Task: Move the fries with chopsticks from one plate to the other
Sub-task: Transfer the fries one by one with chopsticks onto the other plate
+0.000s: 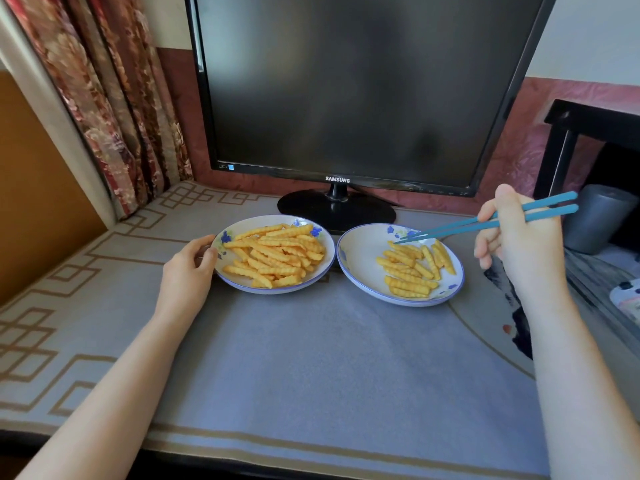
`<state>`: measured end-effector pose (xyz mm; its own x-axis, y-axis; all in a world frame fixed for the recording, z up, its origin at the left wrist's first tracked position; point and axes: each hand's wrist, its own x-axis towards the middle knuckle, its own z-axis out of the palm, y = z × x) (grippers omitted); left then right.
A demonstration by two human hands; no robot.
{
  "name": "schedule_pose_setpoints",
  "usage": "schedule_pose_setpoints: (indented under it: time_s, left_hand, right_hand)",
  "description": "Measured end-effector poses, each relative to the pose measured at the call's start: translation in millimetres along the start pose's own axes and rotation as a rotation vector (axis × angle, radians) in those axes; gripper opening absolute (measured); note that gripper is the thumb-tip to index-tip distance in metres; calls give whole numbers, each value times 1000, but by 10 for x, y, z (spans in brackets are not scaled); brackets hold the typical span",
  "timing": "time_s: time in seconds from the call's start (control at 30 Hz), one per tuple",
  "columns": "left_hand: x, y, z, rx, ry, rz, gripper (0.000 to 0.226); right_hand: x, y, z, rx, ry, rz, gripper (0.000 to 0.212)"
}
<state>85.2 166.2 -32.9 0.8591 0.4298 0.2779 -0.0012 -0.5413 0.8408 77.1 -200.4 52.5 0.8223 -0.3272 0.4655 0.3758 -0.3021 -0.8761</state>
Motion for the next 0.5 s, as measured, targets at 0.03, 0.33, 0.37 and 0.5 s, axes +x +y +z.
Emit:
schedule_pose_setpoints:
  time_s: [0.03,0.33,0.37,0.5]
  left_hand:
    - [2,1,3,0,-1,-1,32]
    - [4,-8,-2,10,4,-1,33]
    - [3,-7,-1,10,4,-2,32]
    - [-1,-1,-2,1,4,-1,32]
  right_hand:
    - [2,14,-7,-13,-1,-2,39]
    - [-15,52,8,-58,59,32,40]
    - [-21,44,20,-49,76,27,41]
    - [-69,-1,86,32,127,16,43]
